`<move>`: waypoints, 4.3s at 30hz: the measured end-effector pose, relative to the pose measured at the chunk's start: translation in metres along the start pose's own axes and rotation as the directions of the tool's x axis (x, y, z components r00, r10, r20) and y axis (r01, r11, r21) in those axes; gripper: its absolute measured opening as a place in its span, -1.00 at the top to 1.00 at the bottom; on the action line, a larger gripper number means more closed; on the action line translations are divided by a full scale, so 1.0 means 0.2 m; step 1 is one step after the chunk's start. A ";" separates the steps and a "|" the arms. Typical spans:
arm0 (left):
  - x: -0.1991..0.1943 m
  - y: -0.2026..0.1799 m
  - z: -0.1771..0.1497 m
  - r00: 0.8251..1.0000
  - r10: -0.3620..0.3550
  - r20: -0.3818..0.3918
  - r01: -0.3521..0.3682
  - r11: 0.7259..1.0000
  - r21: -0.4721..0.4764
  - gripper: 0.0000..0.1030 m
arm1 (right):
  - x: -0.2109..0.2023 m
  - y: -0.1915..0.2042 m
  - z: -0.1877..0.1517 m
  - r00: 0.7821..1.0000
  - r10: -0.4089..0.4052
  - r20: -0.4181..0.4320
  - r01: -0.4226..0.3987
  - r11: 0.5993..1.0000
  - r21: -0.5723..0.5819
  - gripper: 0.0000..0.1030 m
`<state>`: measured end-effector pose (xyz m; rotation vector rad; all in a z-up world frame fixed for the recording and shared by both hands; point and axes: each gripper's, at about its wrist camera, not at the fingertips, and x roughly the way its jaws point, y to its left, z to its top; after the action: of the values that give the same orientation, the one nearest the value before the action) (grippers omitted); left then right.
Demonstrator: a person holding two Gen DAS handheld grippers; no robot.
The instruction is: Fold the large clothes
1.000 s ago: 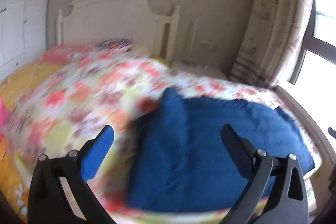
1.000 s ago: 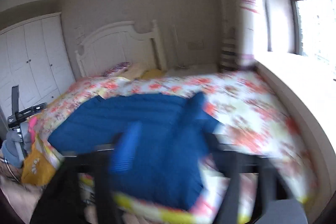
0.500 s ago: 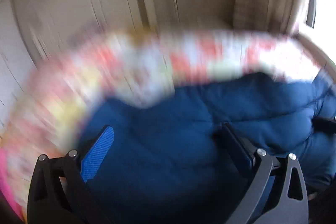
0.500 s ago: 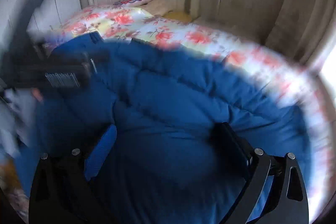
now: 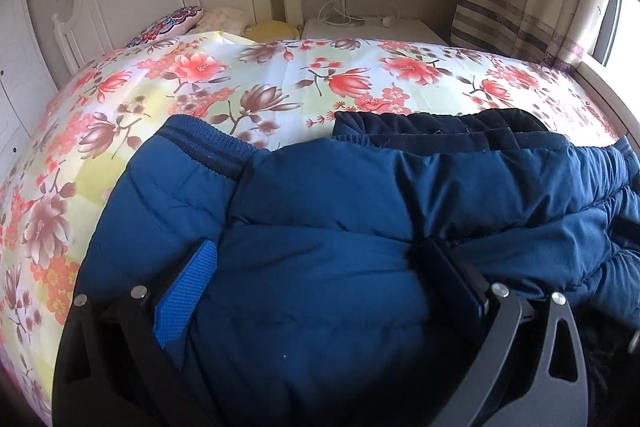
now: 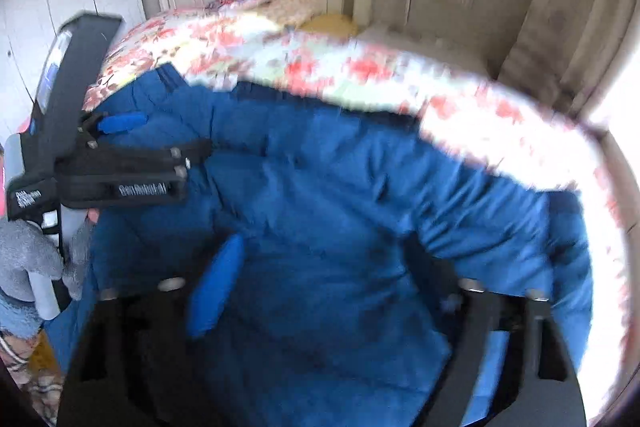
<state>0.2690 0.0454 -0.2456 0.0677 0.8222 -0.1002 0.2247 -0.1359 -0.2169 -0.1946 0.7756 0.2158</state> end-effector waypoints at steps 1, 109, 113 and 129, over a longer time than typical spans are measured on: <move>0.00 0.01 0.00 1.000 -0.005 0.002 0.005 1.000 -0.004 -0.96 | -0.02 0.00 0.02 1.000 -0.013 0.024 0.014 1.000 -0.006 -0.12; -0.34 -0.08 0.10 0.984 -0.075 0.161 0.069 0.997 0.044 -0.96 | -0.14 -0.13 -0.05 0.997 -0.015 0.071 0.015 1.000 -0.002 -0.46; -0.13 -0.29 -0.04 0.999 0.023 0.023 -0.027 0.980 0.195 -0.96 | 0.04 0.05 -0.15 0.999 -0.043 -0.007 0.042 0.994 -0.103 -0.50; -0.13 0.59 -0.15 0.995 -0.083 -0.051 0.064 0.954 -0.293 -0.96 | -0.05 -0.62 -0.34 0.999 0.025 0.030 -0.033 0.947 0.320 -0.51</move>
<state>0.2437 0.1666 -0.2448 -0.2397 0.8948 -0.0463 0.2042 -0.2734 -0.2456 0.1277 0.7772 0.1168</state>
